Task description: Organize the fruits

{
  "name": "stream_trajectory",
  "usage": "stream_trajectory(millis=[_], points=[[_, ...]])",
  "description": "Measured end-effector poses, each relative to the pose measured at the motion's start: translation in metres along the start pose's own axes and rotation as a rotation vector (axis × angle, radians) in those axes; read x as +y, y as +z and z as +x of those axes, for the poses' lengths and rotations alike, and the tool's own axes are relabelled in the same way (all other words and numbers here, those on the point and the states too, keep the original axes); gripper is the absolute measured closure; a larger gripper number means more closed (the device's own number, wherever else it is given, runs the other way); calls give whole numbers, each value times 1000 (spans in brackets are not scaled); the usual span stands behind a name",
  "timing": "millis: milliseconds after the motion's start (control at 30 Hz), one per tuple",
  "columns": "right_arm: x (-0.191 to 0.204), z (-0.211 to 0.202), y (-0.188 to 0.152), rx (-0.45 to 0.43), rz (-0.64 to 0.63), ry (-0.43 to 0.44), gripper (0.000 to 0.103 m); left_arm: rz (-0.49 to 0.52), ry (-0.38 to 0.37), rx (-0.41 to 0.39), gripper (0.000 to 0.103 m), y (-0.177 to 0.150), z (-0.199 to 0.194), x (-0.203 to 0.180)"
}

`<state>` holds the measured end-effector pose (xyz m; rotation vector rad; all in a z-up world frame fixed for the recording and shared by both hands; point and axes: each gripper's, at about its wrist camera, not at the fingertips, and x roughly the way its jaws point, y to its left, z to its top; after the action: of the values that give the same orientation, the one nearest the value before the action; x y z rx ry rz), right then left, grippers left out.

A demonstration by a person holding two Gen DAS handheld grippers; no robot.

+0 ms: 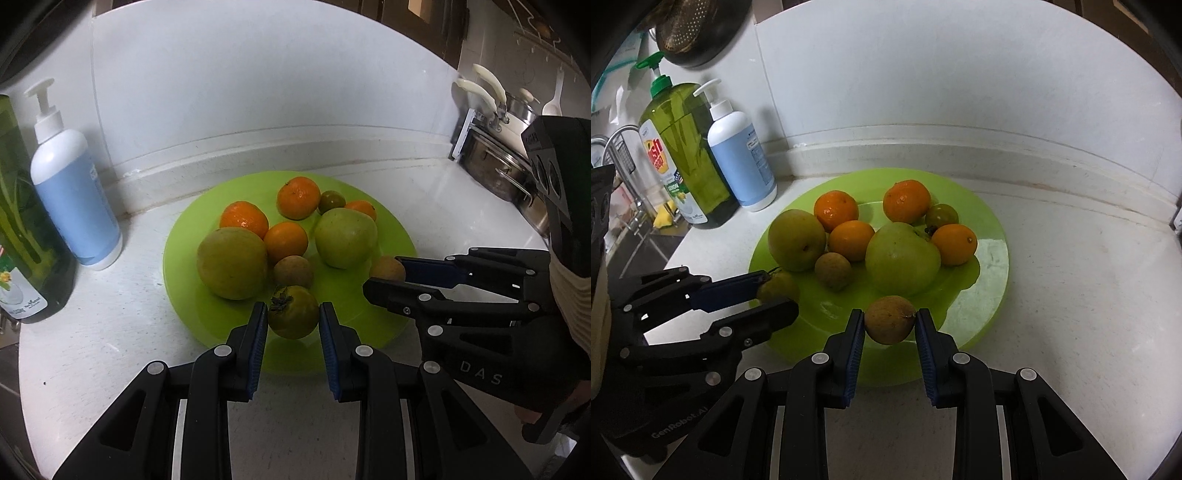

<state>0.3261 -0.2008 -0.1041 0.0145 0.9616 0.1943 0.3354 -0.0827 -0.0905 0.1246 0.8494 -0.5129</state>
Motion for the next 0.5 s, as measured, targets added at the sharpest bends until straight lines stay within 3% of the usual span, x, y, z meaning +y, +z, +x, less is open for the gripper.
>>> stream_trajectory(millis=[500], points=[[-6, 6, 0, 14, 8, 4, 74, 4, -2, 21, 74, -1, 13, 0]])
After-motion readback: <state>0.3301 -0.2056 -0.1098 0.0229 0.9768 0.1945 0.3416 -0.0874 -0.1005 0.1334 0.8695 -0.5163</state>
